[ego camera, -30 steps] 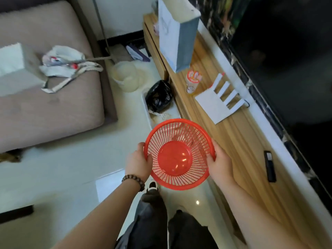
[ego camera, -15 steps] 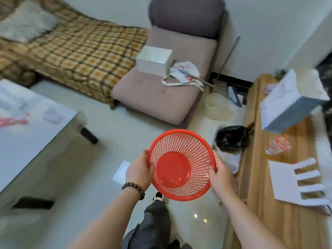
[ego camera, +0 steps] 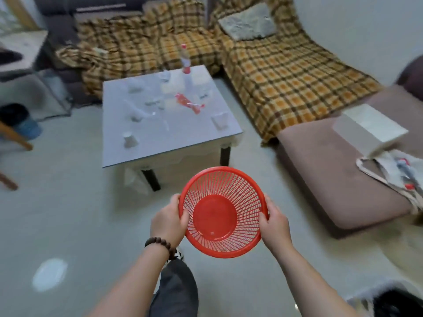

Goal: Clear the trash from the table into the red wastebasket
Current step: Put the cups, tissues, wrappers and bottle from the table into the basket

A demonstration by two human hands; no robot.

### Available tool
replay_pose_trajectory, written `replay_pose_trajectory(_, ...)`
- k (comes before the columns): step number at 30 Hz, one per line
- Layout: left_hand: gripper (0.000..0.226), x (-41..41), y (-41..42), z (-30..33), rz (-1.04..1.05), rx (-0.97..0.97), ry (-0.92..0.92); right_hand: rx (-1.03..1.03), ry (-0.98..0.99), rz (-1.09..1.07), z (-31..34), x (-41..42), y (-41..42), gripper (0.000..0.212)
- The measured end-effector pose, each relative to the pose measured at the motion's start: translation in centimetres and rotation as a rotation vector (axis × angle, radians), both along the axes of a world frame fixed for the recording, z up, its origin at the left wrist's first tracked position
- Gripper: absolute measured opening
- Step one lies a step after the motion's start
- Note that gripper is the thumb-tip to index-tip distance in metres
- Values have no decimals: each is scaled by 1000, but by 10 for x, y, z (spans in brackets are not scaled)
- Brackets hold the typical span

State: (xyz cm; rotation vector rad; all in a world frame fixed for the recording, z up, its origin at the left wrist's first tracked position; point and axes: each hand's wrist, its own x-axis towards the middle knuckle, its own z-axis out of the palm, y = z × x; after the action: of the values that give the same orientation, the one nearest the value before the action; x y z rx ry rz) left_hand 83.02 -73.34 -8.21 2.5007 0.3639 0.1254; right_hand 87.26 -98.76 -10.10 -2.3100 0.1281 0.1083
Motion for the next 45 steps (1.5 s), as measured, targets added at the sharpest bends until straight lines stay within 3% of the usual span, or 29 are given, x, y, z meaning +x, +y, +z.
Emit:
replay_pose_trajectory(10,24,56,210,-19,399,-36,44,-12,56,333,-14,139,236,55)
replay_pose_trajectory(15,28,102,318,-10,535,-68,4,36,63,457,-4,206,360,48)
replay_pose_trajectory(19,31,119,372,-2,619,-70,-23,69,37,547,1,237,428,41)
replay_pose_trajectory(22,31,127,405,-2,691,-83,-9,50,76,607,-3,257,473,47)
replay_pose_trajectory(34,20,199,483,-15,847,33,86,157,309,746,-37,346,580,40)
replay_pose_trajectory(40,15,254,511,-20,895,120,128,142,499,801,-64,416,607,50)
replay_pose_trajectory(45,16,276,534,-26,931,182,186,-139,444,870,-108,459,605,58)
